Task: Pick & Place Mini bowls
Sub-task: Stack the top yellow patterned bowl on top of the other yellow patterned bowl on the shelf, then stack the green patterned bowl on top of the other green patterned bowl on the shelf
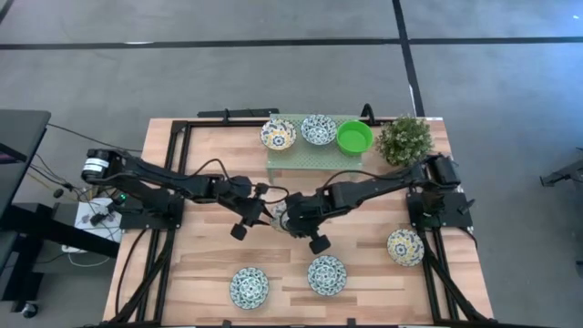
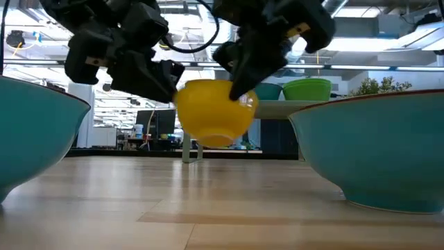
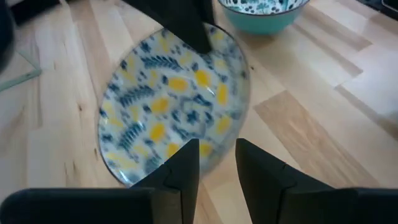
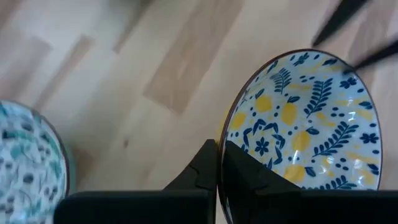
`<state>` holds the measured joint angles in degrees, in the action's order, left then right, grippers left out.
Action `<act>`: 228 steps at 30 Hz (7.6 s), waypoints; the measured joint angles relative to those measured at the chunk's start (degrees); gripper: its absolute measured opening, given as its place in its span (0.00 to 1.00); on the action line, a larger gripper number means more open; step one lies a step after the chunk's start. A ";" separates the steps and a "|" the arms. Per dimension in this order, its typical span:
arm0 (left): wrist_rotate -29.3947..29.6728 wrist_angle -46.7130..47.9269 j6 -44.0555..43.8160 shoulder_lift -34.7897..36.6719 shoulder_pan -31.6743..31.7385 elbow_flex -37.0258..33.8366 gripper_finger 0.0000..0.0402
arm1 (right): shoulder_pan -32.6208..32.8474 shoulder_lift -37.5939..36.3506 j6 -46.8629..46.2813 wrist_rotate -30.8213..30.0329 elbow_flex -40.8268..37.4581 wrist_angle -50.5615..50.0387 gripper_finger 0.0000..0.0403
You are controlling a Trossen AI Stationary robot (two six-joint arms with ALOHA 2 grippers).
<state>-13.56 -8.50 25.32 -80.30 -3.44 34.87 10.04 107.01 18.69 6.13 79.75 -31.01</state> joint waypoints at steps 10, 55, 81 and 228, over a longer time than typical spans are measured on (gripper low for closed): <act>1.36 -0.58 5.47 -1.50 -0.10 0.02 0.23 | -1.31 0.10 5.67 0.10 0.20 0.29 0.02; 37.64 34.23 22.01 14.50 -1.58 24.31 0.02 | -1.44 -29.76 -24.70 -1.53 -31.65 12.23 0.32; 27.98 43.55 35.87 -0.10 18.48 35.56 0.02 | -1.05 -29.93 -23.48 -1.63 -33.53 13.93 0.32; 26.36 13.30 -19.72 23.65 -6.43 -0.92 0.45 | -36.96 -15.82 -20.11 -18.90 20.13 -25.32 0.01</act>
<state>12.80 4.80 5.60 -56.64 -9.87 33.95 -26.92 91.20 -1.42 -12.77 99.88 -56.33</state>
